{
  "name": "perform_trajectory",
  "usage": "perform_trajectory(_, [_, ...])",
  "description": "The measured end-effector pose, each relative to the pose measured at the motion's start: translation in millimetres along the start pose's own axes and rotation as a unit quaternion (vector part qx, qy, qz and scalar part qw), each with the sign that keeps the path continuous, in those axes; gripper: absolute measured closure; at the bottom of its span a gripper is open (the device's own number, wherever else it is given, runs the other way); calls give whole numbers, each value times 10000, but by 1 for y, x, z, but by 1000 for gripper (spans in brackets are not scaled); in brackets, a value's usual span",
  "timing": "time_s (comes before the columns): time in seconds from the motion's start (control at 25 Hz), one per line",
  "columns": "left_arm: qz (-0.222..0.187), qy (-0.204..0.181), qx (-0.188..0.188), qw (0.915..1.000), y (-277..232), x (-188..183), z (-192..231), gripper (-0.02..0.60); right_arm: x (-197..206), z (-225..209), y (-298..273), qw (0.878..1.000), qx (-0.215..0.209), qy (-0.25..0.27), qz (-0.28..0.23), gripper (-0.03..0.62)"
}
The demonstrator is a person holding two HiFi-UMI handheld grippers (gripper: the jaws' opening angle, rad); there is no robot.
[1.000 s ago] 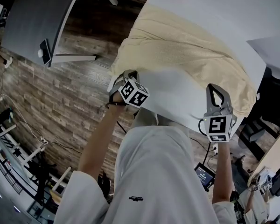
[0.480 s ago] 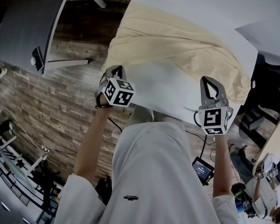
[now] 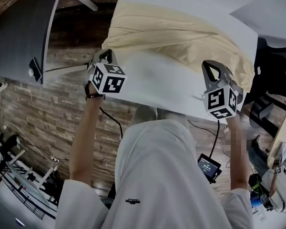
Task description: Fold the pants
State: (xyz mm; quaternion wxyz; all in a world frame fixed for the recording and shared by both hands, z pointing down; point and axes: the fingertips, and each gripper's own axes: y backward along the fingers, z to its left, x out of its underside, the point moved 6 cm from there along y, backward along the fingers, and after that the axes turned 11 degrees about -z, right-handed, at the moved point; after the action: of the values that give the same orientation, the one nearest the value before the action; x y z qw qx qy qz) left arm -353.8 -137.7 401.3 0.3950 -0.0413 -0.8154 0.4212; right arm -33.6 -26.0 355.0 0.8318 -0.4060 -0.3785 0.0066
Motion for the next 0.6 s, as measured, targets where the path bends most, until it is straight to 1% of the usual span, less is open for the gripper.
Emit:
perform_trajectory(0.08, [-65, -104, -83, 9999, -2, -13, 11, 574, 0, -6, -5, 9997, -134, 162, 118, 585])
perform_trajectory(0.12, [-105, -127, -123, 9998, -4, -21, 16, 574, 0, -9, -7, 9994, -186, 221, 164, 574])
perform_trajectory(0.16, [-146, -133, -157, 9997, -6, -28, 21, 574, 0, -12, -10, 9992, -223, 265, 188, 543])
perform_trajectory(0.24, [-209, -128, -203, 9995, -12, -40, 29, 574, -1, -15, -15, 9991, -265, 277, 180, 528])
perform_trajectory(0.36, [-278, -122, -242, 9992, -23, -54, 37, 574, 0, -14, -23, 9991, -320, 251, 137, 522])
perform_trajectory(0.52, [-365, -245, -314, 9985, -38, -77, 46, 574, 7, -20, -45, 9976, -485, 434, 254, 511])
perform_trajectory(0.6, [-366, -288, -360, 9983, -45, -84, 49, 574, 17, -24, -57, 9965, -565, 515, 327, 494])
